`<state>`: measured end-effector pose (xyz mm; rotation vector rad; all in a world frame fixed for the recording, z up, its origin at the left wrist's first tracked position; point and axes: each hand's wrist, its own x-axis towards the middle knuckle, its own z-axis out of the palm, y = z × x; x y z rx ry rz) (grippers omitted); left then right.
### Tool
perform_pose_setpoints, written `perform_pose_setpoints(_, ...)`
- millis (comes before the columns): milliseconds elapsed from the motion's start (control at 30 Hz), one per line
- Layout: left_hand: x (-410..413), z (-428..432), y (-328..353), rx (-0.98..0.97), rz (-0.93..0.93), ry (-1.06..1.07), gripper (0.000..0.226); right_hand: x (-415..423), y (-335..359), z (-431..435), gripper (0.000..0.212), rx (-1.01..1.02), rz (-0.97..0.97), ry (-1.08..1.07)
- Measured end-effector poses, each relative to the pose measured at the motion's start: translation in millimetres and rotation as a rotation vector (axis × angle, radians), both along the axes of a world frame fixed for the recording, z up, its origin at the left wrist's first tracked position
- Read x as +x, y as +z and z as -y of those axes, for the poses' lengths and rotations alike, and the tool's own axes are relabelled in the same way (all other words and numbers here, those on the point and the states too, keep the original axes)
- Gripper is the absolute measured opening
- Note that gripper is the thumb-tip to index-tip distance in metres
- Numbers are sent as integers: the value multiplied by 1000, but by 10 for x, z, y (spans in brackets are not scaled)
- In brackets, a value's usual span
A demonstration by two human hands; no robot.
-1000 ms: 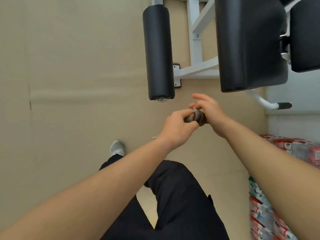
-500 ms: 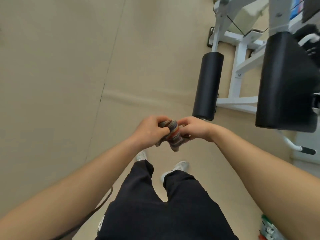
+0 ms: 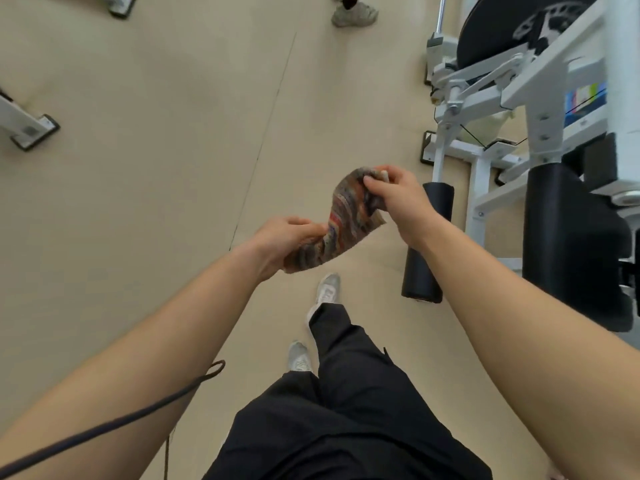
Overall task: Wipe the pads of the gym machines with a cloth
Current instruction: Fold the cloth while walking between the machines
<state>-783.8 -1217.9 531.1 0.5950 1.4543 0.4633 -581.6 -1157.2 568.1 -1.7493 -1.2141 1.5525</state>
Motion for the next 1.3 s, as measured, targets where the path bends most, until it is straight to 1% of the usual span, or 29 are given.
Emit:
perform_pose_setpoints(67, -8, -241, 23, 20, 65, 59, 42, -49, 33, -244, 11, 22, -80, -28)
perform_pose_setpoints(200, -108, -830, 74, 14, 102, 205, 45, -55, 0, -721, 17, -20, -251, -129)
perform_pose_setpoints(333, -295, -1458, 113, 20, 82, 179, 34, -34, -26, -1220, 23, -89, -336, -213)
perform_pose_setpoints(400, -380, -1779, 158, 73, -36, 149, 28, -27, -32, -1487, 17, -92, -283, -244)
perform_pose_setpoints(433, -423, -1939, 168, 109, -132, 143, 25, -27, -33, -1628, 16, -69, -218, -256)
perform_pose_setpoints(500, -485, -2253, 235, 207, -373, 110, 16, -63, -29, -1917, 20, -1, -38, -256)
perform_pose_setpoints(567, -517, -2558, 317, 348, -655, -35, 17, -161, -12, -2203, 27, 67, 108, -243)
perform_pose_setpoints(600, -518, -2723, 344, 418, -758, -120, 20, -235, -7, -2350, 29, 101, 151, -233)
perform_pose_setpoints(633, -516, -2909, 371, 476, -804, -177, 23, -325, 11, -2498, 25, 140, 170, -206)
perform_pose_setpoints(667, -518, -3119, 386, 500, -788, -207, 23, -436, 30, -2643, 18, 177, 156, -165)
perform_pose_setpoints(700, -521, -3343, 398, 495, -695, -191, 21, -562, 53, -2783, 12, 210, 132, -116)
perform_pose_setpoints(767, -531, -3803, 424, 410, -416, -70, 17, -820, 71, -3073, 9, 268, 115, -69)
perform_pose_setpoints(867, -616, -4426, 526, 226, -53, 79, 13, -1179, 119, -3517, 9, 323, 131, -123)
perform_pose_setpoints(933, -728, -4832, 611, 114, 89, 129, 18, -1361, 165, -3830, 10, 332, 140, -172)
perform_pose_setpoints(1033, -930, -5399, 696, 28, 170, 146, 19, -1571, 270, -4282, 17, 362, 194, -173)
perform_pose_setpoints(1200, -1054, -6292, 712, 30, 153, 97, 24, -1693, 357, -5009, 25, 378, 299, -101)
perform_pose_setpoints(1300, -973, -6793, 738, 13, 165, 18, 22, -1614, 359, -5447, 29, 376, 346, -27)
